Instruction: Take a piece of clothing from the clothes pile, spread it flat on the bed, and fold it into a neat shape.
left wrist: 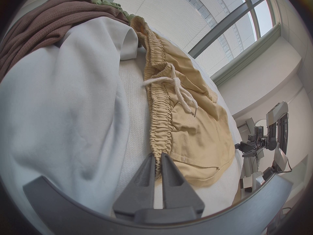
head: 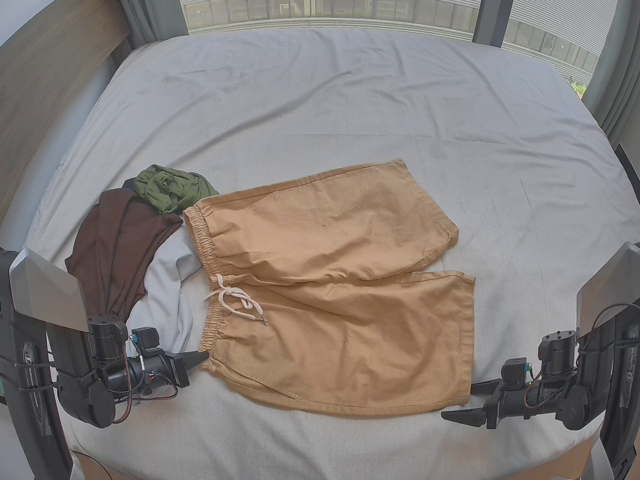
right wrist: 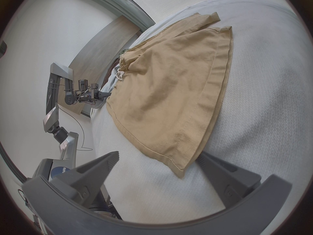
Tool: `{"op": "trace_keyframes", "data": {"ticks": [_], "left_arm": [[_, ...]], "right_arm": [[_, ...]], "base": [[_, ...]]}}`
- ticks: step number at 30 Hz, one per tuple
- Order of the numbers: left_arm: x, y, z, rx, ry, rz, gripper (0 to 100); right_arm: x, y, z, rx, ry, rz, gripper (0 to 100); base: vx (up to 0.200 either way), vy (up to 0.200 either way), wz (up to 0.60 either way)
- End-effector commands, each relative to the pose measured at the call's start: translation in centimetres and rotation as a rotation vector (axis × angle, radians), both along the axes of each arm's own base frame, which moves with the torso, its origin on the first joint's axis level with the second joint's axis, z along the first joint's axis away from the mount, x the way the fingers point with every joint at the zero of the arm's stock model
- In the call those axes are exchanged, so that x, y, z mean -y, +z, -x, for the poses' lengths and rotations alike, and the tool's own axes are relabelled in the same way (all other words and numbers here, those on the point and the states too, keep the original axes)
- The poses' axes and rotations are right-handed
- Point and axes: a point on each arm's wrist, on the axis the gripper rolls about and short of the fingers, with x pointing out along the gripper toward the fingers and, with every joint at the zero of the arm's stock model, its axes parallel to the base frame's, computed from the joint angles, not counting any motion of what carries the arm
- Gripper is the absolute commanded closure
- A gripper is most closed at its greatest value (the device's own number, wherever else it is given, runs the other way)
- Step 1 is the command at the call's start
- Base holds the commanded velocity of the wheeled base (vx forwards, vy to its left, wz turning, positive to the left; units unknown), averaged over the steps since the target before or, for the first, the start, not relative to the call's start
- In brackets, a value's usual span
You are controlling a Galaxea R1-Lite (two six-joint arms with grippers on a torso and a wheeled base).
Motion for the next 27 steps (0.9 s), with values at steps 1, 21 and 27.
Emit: {"op": "trace_keyframes", "data": {"ticks": [1,21,27], "left_arm": [[0.0,0.0,0.0,-0.002,0.001,0.000,100],[0.0,0.3,0.8,-0.015,-0.016,0.014,100],[-0.1,2.2,2.7,-0.012,-0.105,0.084,100]], "right_arm": [[0.0,0.0,-0.2,0.005,-0.007,0.005,0],[0.0,0.7,0.3,0.007,-0.003,-0.007,100],[-0.1,1.7,0.8,0.027,0.004,-0.017,100]], "base": [[0.000,0.000,0.00],[0.000,0.000,0.00],[0.000,0.000,0.00]]}}
